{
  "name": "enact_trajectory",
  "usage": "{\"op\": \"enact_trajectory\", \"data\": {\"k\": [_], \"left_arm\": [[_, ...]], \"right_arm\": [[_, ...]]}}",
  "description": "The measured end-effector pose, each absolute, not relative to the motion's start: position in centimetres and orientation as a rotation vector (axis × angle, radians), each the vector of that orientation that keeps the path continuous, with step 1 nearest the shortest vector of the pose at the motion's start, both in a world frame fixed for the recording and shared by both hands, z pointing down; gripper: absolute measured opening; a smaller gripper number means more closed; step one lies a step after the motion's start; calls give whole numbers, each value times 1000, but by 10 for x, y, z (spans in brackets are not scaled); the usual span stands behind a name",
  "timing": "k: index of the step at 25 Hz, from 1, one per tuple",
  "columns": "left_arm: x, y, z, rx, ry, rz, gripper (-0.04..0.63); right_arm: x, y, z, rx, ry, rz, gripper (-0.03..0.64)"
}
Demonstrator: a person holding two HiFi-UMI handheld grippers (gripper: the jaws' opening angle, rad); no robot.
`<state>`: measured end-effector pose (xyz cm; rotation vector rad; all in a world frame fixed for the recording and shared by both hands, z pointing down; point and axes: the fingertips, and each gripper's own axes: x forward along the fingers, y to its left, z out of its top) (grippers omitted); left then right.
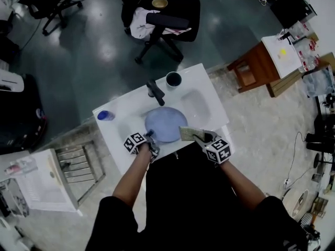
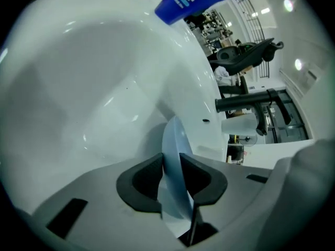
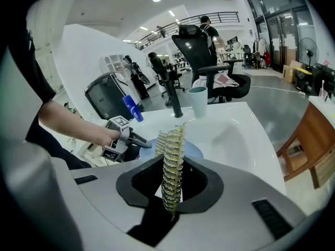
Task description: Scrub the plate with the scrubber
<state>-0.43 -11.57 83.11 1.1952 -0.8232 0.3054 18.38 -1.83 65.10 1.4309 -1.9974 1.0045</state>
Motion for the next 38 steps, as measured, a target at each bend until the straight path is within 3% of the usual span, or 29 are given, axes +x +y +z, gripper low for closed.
{"op": "enact_trajectory", "data": {"k": [5, 9, 12, 21, 27, 34, 38], "left_arm": [[5, -116, 831, 1286, -726, 393, 97], [7, -111, 819, 1375, -683, 486, 236], [-9, -104, 800, 1532, -691, 611, 279], [-52, -101, 683, 1895, -802, 335, 275], [-33, -81, 564, 2273, -958, 164, 210], [-2, -4, 514, 2278, -1128, 58, 199], [28, 51, 491, 2327, -1250, 64, 145]], "right_arm": [[192, -30, 642, 1519, -1985, 940, 66], [196, -41, 630, 1534, -2009, 880, 66], [199, -47, 618, 1543, -2023, 837, 66], [185, -51, 565, 1574, -2104, 737, 66], [177, -43, 527, 1578, -2227, 674, 66], [190, 9, 482, 1540, -2425, 616, 64], [211, 55, 469, 1523, -2486, 557, 63]]}}
